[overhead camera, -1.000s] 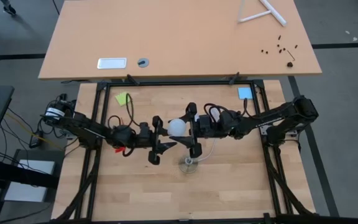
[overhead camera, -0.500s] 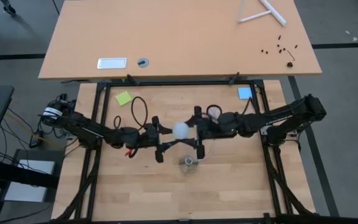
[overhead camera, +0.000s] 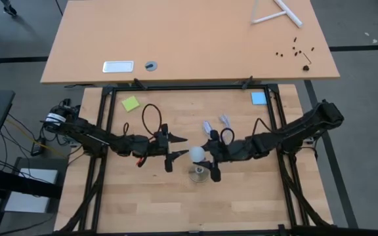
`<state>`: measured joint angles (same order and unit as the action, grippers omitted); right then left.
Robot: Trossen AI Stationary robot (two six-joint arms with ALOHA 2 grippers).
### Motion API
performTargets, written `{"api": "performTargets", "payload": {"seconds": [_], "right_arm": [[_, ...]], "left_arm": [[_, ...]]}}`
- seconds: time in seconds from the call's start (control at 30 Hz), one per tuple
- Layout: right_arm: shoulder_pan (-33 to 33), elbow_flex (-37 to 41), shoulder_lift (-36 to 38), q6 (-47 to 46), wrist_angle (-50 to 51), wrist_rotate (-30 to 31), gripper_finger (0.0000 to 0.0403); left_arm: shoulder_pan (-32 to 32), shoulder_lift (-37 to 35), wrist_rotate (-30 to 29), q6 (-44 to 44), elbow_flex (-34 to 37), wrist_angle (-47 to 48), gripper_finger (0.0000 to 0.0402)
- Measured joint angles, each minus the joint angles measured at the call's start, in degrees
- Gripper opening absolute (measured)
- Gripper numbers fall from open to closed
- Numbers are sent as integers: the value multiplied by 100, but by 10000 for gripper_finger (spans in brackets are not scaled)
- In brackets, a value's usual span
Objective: Screw lightbulb
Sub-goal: Insert the lightbulb into the lamp
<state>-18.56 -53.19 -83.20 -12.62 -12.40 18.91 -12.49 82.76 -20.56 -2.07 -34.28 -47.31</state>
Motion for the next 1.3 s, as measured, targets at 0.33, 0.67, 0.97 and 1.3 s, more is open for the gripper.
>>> {"api": "performTargets", "payload": {"seconds": [0.33,0.67,0.97,1.3], "right_arm": [[-382,671,-2,-467,-852,720,235],[-477,1596,-617,-570,-3255,1020,229],[-506,1676,-2105,-162,-5076,1022,228],[-456,1681,-2806,-414,-5758,1170,225]], "left_arm": [[0,2,0,-8,0,109,219],[0,4,0,-13,0,385,219],[0,7,-14,-14,0,416,219],[0,7,-35,-15,0,449,219]]}}
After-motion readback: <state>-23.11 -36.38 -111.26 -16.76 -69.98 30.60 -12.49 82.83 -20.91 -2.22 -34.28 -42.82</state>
